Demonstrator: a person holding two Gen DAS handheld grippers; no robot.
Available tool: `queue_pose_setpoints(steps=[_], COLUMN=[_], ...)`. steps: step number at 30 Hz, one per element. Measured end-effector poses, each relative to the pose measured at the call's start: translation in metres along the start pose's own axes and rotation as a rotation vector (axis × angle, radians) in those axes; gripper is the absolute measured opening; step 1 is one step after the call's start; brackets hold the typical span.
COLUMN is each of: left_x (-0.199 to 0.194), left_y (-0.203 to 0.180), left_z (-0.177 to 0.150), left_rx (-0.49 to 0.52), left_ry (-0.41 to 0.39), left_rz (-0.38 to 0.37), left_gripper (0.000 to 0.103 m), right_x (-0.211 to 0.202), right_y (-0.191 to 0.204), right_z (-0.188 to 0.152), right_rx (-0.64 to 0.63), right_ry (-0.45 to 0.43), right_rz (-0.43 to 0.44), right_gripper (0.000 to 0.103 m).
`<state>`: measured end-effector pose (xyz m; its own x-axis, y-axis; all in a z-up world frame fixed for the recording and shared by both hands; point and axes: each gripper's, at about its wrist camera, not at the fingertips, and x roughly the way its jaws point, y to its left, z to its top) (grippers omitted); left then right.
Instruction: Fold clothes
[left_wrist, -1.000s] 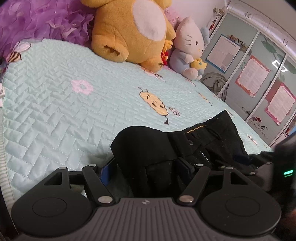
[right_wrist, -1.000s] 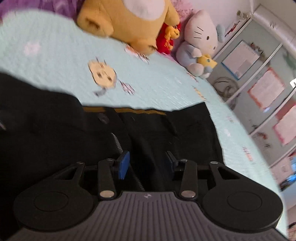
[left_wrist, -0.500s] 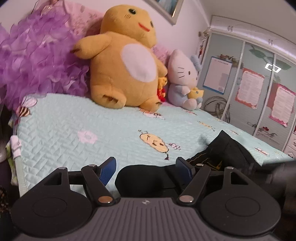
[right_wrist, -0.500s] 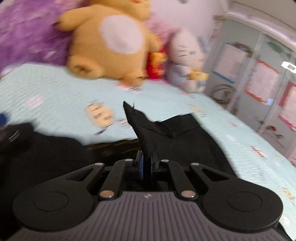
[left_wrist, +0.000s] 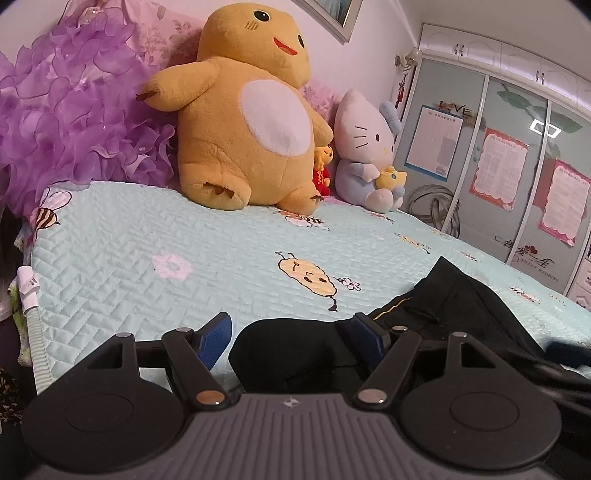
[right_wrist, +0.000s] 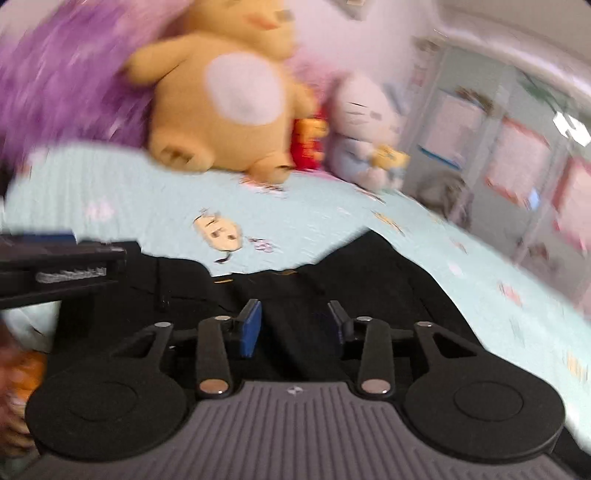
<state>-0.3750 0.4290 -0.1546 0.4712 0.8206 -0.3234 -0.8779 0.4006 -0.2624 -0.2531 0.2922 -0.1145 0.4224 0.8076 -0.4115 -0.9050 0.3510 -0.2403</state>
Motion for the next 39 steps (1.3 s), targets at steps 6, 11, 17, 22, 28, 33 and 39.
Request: queue_pose_setpoints(steps=[6,11,17,22,28,33,39], left_x=[-0.007,-0.006,0.015,-0.019,-0.050,-0.052,-0.041], left_y=[-0.015,-0.053,-0.077,-0.080,-0.030,0.012,0.026], left_z=[0.012,0.018,0.009,0.018,0.024,0.016,0.017], left_rx=[0.053,0.195,0.262,0.242,-0.013,-0.146,-0.256], left_ry=[-0.004,0.037,0.231,0.203,0.296,0.415,0.484], left_rz=[-0.081,-0.209,-0.204,-0.216,-0.144,-0.040,-0.033], left_gripper=[0.075,0.075,0.069,0.072,0.076,0.076,0.076], right_x=[-0.073,-0.089,-0.092,-0.120,-0.210,-0.280,-0.281], right_y=[-0.075,-0.136,-0.154,-0.169,-0.193,-0.201,-0.187], right_z=[-0.051,-0.087,-0.128,-0.154,-0.190,-0.252,-0.295], right_rx=[0.268,0.531,0.652,0.763,0.955,1.293,1.577], right_ry=[0.102,0.163,0.260,0.260,0.188,0.223,0.199], right_rz=[-0.172,-0.234,-0.224,-0.243,-0.321,-0.232,0.050], right_gripper=[0.048,0.048,0.053,0.053,0.062,0.066,0.069])
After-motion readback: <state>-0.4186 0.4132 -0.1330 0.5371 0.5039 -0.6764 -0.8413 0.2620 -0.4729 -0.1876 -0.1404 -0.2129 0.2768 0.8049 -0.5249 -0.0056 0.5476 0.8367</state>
